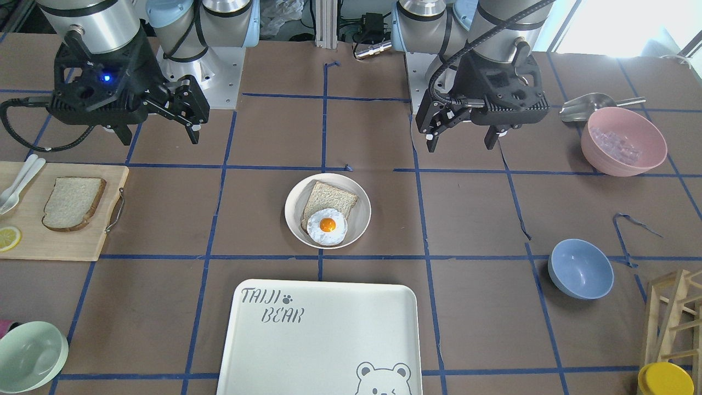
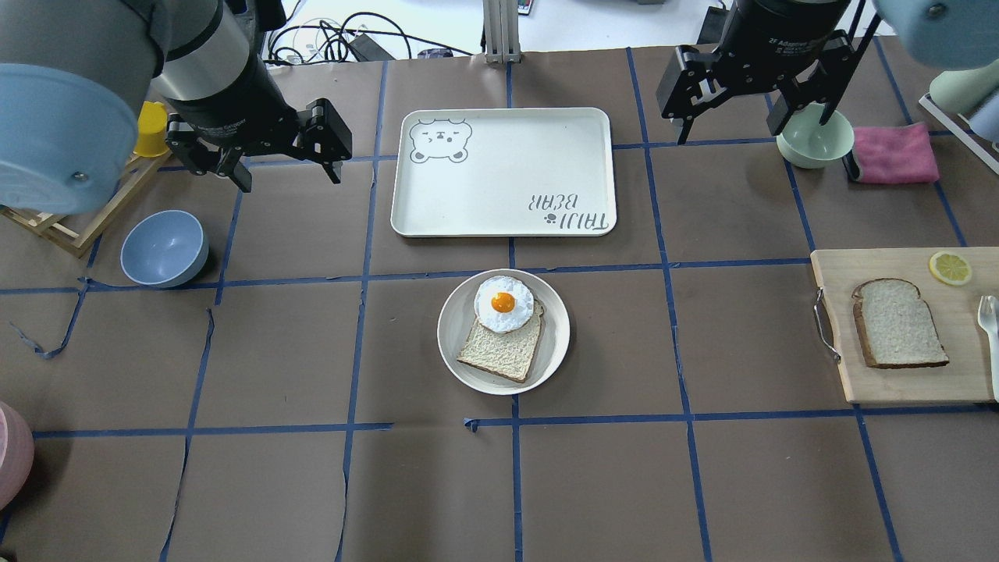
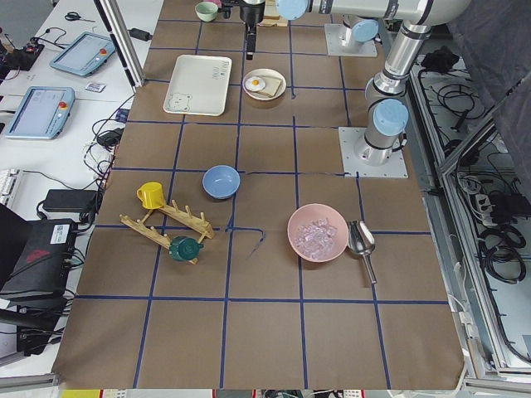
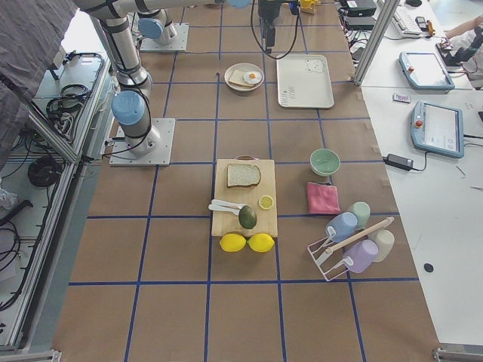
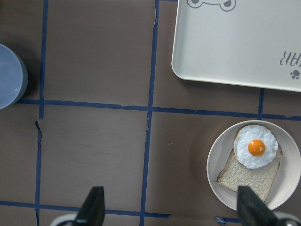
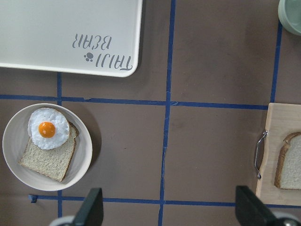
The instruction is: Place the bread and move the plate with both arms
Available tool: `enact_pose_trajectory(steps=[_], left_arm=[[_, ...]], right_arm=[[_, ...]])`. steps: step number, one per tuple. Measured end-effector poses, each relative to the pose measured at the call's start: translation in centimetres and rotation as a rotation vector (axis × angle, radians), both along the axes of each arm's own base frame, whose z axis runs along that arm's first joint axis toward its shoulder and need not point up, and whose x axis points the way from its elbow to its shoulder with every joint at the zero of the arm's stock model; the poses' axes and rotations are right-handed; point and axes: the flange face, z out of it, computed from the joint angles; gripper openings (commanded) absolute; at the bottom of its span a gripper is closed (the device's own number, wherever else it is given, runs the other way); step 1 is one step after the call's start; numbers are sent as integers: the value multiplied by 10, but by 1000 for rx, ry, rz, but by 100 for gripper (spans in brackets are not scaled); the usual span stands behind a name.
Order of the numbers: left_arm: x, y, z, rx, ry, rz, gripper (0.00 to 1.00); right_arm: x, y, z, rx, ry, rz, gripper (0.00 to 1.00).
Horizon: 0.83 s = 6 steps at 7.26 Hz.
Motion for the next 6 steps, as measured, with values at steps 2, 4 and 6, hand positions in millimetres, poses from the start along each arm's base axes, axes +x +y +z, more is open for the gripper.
enact_pose_trajectory(steps=[2, 4, 6], left_arm=[[0, 0, 0, 0, 0, 0, 100], [1, 0, 0, 0, 0, 1, 100], [1, 0, 1, -1, -1, 1, 100]], right_arm=[[-14, -6, -5, 12, 13, -20, 100], [-53, -12, -32, 62, 63, -59, 100], [-134, -13, -92, 107, 148, -145, 100]])
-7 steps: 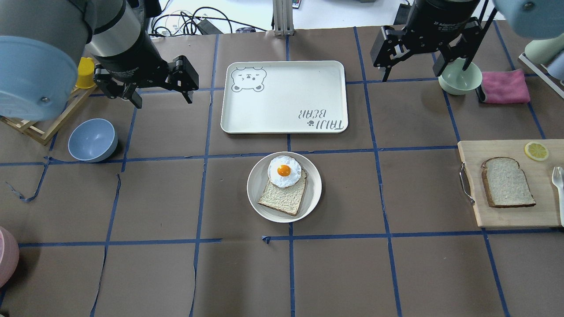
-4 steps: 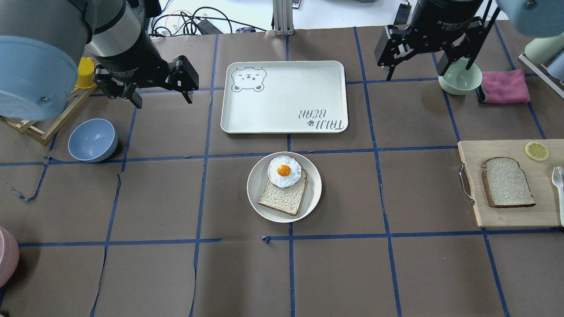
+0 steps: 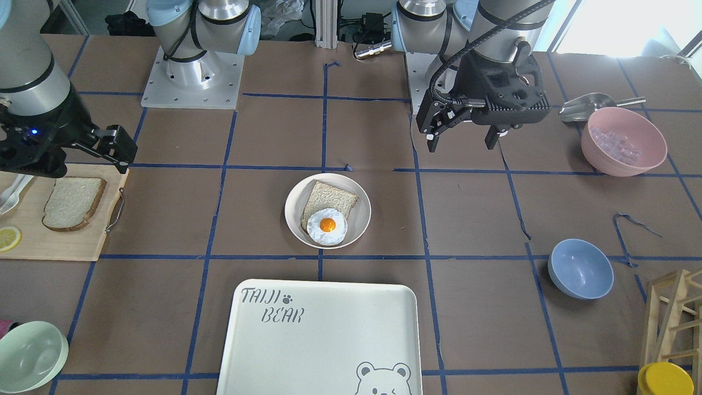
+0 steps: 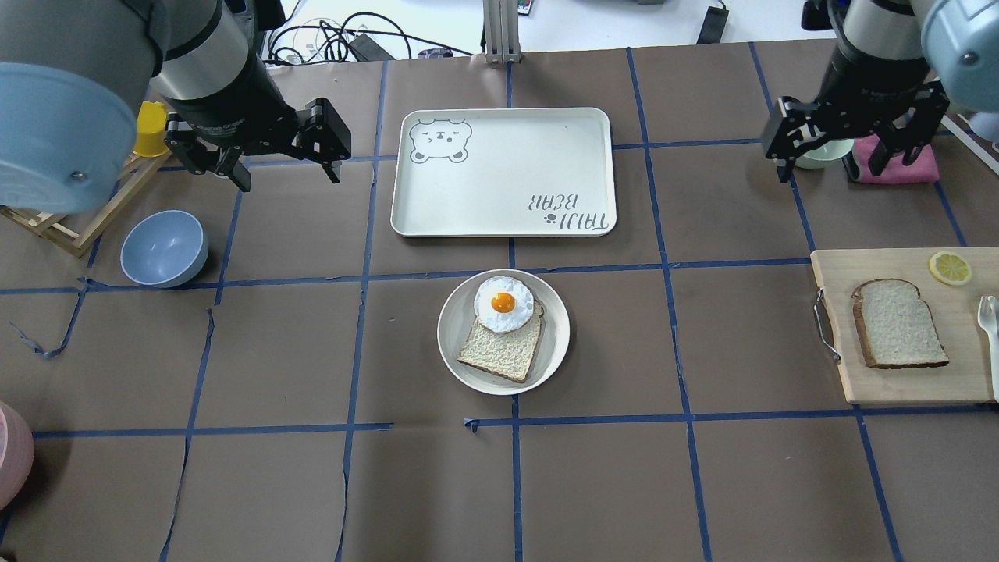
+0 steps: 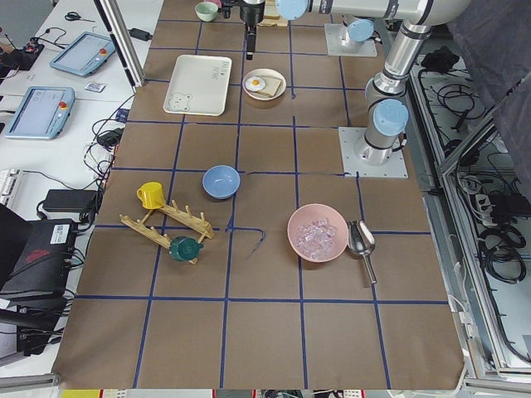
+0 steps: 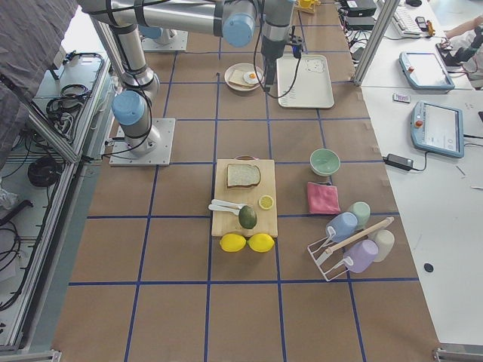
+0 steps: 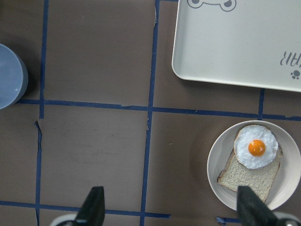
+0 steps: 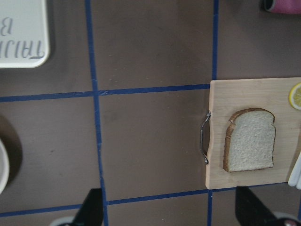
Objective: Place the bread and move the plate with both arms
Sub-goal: 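Move the right gripper down to the bread slice on the cutting board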
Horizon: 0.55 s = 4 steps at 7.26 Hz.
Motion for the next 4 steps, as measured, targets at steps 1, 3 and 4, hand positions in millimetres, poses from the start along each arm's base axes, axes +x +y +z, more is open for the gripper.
enact_pose_trajectory(steps=[1, 3, 4], left_arm=[[0, 0, 0, 0, 0, 0, 100], [0, 0, 1, -2, 0, 0, 100], [0, 0, 1, -2, 0, 0, 100]], right_arm=[[-38, 7, -38, 11, 22, -38, 100], [-93, 24, -127, -10, 80, -80, 100], [-110, 33, -167, -23, 88, -79, 100]])
